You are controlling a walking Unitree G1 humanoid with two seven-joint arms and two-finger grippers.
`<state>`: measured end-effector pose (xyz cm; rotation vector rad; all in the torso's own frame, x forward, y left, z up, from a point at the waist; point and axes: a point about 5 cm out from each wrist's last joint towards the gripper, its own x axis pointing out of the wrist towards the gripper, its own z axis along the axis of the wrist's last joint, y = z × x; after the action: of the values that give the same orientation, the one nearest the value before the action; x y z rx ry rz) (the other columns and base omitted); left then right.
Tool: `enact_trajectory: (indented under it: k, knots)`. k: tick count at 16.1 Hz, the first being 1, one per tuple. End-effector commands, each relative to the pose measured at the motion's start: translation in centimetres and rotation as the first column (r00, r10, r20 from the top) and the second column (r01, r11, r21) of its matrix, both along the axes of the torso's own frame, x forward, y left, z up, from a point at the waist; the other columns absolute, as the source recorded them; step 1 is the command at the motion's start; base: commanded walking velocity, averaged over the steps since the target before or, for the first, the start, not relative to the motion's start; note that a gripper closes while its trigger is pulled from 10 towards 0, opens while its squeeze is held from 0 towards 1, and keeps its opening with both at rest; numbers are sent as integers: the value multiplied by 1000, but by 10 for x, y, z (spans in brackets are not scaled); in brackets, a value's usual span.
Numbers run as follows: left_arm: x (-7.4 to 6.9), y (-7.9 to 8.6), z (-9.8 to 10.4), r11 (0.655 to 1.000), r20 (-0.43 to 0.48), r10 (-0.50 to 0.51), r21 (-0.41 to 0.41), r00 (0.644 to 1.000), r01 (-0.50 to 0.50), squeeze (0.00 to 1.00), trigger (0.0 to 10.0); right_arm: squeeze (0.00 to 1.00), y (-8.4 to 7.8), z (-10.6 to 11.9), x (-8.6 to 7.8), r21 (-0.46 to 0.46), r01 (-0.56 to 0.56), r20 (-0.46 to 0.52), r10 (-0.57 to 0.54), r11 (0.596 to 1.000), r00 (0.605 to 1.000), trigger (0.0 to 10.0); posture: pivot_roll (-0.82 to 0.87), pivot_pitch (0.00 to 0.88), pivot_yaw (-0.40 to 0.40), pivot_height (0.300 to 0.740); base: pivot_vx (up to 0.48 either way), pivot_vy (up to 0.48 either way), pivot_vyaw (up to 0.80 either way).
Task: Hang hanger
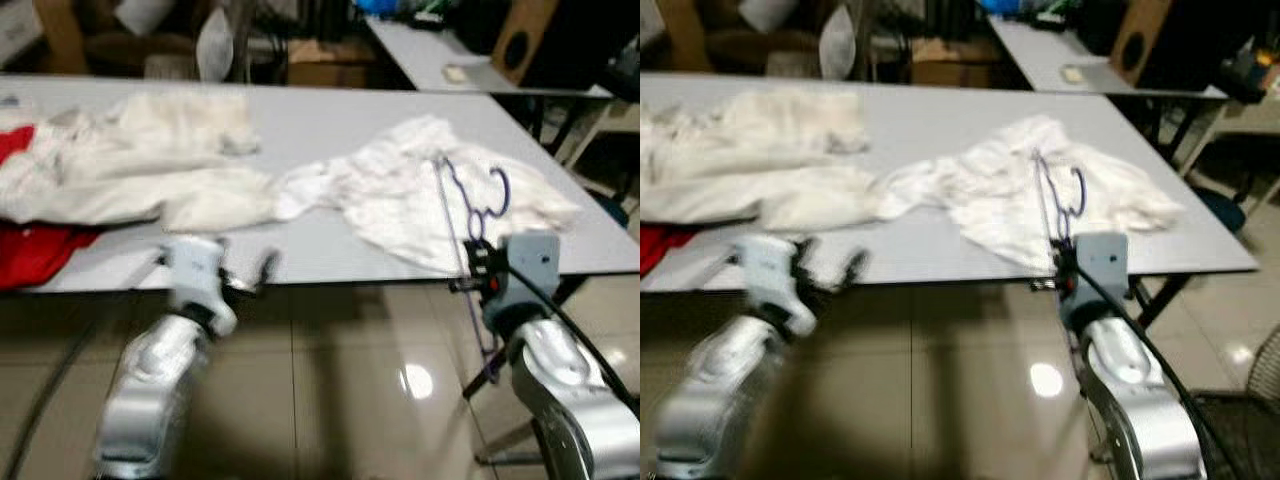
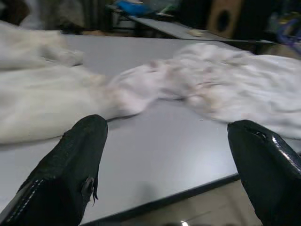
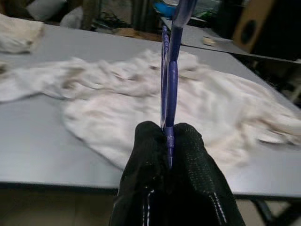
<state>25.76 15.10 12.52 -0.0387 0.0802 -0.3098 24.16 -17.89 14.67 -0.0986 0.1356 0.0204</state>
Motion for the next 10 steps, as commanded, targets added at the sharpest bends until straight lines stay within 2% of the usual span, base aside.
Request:
enact_trajectory:
  k: [1, 2, 4, 6, 7, 8, 10]
  knots:
    - [7, 2, 7, 1000, 48, 5, 28, 999, -6, 1000, 10000, 0, -3, 1, -1, 47, 23, 1, -23, 999, 1000, 10000, -123, 9, -28, 740, 0, 0, -800]
    - [12, -1, 14, 999, 77, -2, 33, 997, -1, 1000, 10000, 0, -6, 5, 1, 80, 54, 22, -56, 995, 998, 10000, -122, 1, -24, 740, 0, 0, -800]
    - [15, -1, 21, 1000, 99, 9, -10, 995, -8, 988, 10000, 0, -3, 9, 3, 130, 33, 41, -39, 991, 998, 10000, -117, 5, -21, 740, 0, 0, -800]
    - [13, -1, 16, 1000, 86, -9, 11, 996, 8, 973, 10000, 0, 1, 4, 0, 123, 11, 26, -15, 992, 1000, 10000, -122, 0, -13, 740, 0, 418, -800]
    - [14, 0, 14, 1000, 87, -9, 18, 996, 7, 973, 10000, 0, 3, 6, 2, 151, 21, 36, -27, 988, 999, 10000, -119, 0, -16, 740, 0, 480, -800]
    - [17, 2, 15, 1000, 89, 1, 20, 996, -3, 973, 10000, 0, 3, 5, 7, 125, 47, 31, -51, 991, 998, 10000, -111, 0, -23, 740, 0, 480, -788]
    - [18, 3, 16, 1000, 90, 13, 25, 996, -16, 969, 10000, 0, 7, 6, 10, 139, 4, 35, -9, 990, 999, 10000, -96, 0, -27, 740, 0, 480, -772]
